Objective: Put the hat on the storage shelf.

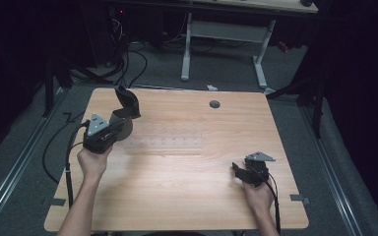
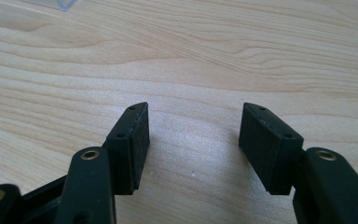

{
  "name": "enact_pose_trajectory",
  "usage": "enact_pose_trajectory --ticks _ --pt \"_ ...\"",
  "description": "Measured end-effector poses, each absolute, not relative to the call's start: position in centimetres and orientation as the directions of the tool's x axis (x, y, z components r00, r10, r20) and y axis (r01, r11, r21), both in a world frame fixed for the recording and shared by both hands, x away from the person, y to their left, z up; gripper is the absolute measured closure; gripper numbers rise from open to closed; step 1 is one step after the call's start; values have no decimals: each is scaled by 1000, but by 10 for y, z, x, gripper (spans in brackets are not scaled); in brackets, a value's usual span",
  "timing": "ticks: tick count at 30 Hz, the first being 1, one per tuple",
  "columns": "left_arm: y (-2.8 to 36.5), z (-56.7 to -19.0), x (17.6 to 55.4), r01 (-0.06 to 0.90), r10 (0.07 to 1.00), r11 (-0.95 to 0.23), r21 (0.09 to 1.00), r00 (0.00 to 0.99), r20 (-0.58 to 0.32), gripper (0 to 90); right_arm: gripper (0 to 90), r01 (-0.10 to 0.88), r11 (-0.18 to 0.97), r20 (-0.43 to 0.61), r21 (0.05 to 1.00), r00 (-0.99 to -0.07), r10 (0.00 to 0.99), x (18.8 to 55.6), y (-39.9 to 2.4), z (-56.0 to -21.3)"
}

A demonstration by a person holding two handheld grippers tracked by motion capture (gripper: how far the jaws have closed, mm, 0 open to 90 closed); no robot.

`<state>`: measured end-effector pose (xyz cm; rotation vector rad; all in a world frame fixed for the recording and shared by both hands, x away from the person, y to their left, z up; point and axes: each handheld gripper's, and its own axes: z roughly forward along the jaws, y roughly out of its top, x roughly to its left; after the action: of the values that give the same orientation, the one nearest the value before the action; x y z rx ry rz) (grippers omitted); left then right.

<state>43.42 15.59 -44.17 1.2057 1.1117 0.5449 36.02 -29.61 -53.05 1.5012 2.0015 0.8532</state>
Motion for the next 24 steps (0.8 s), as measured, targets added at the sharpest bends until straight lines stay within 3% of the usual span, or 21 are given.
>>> enact_pose_trajectory --ticks 11,24 --pt "149 -442 433 204 838 301 932 410 -360 865 431 654 198 -17 730 -273 962 360 -296 -531" --pt "143 -440 436 224 830 356 907 370 -417 865 428 654 199 -17 730 -273 962 360 -296 -530"
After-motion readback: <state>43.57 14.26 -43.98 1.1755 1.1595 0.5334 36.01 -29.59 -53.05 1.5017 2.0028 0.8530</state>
